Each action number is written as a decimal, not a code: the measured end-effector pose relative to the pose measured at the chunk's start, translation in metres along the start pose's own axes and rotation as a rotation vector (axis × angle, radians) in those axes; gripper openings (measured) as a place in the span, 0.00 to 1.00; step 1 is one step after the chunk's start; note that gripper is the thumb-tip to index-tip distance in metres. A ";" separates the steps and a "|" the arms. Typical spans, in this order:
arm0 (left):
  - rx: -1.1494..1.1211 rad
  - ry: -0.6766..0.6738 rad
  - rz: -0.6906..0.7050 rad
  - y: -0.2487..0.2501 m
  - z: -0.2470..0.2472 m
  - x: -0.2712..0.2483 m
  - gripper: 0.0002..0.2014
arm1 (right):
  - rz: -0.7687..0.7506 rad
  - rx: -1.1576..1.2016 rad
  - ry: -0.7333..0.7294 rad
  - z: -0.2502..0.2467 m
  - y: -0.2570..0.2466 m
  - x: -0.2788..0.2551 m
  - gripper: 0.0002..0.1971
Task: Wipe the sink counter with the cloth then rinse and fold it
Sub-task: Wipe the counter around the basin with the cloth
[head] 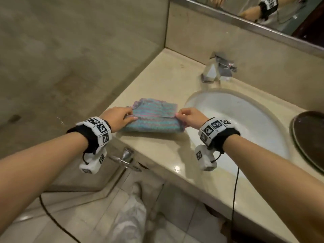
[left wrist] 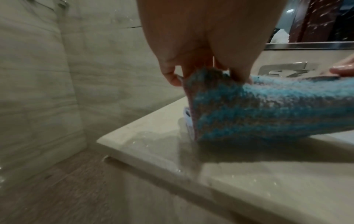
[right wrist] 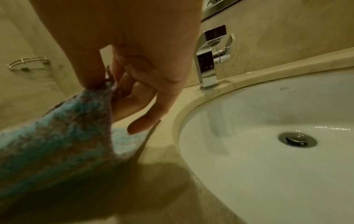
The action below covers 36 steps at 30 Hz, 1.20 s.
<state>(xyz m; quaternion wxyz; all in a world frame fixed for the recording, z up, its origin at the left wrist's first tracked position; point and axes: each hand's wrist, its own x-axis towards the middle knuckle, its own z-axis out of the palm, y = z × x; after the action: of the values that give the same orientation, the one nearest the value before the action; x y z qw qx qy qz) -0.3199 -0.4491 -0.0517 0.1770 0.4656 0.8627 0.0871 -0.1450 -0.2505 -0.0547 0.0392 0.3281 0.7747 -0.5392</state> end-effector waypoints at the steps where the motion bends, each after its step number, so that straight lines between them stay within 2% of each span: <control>1: -0.021 -0.008 -0.009 -0.001 0.002 -0.001 0.15 | 0.015 0.008 -0.011 0.002 0.000 -0.002 0.15; 4: -0.112 0.079 -0.027 -0.002 0.001 0.009 0.14 | 0.020 -0.011 0.055 -0.001 -0.004 0.003 0.15; 7: -0.187 0.286 -0.076 0.001 -0.004 0.035 0.11 | -0.016 -0.022 0.290 -0.004 -0.013 0.018 0.08; 8: -0.222 0.351 -0.101 0.003 -0.006 0.043 0.10 | -0.011 -0.014 0.332 -0.003 -0.017 0.022 0.11; 10: -0.255 0.412 -0.140 0.008 -0.006 0.053 0.12 | 0.013 -0.021 0.317 0.001 -0.023 0.027 0.23; 12: -0.224 0.356 -0.126 0.012 0.002 0.057 0.11 | -0.040 -0.153 0.289 0.009 -0.024 0.030 0.25; 14: -0.171 0.186 -0.087 0.016 0.018 0.052 0.11 | -0.117 -0.364 0.231 0.020 -0.016 0.030 0.21; 17: -0.081 -0.058 -0.024 0.017 0.041 0.038 0.18 | -0.152 -0.611 0.025 0.039 -0.004 0.028 0.19; 19: -0.057 -0.089 -0.018 0.014 0.046 0.035 0.20 | -0.149 -0.782 -0.084 0.045 -0.003 0.029 0.19; 21: -0.060 -0.102 -0.029 0.011 0.044 0.039 0.21 | -0.129 -0.865 -0.115 0.043 -0.004 0.034 0.18; 28: -0.047 -0.168 0.002 0.014 0.039 0.078 0.26 | -0.039 -0.934 -0.054 0.018 -0.004 0.059 0.19; 36: 0.041 -0.237 0.111 0.033 0.019 0.184 0.23 | 0.129 -0.912 0.005 -0.035 -0.009 0.108 0.19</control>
<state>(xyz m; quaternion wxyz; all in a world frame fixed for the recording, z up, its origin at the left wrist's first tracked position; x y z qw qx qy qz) -0.3805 -0.2776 -0.1000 0.2630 0.5231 0.8103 0.0232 -0.2237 -0.1715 -0.0778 0.2110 0.3262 0.9109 -0.1390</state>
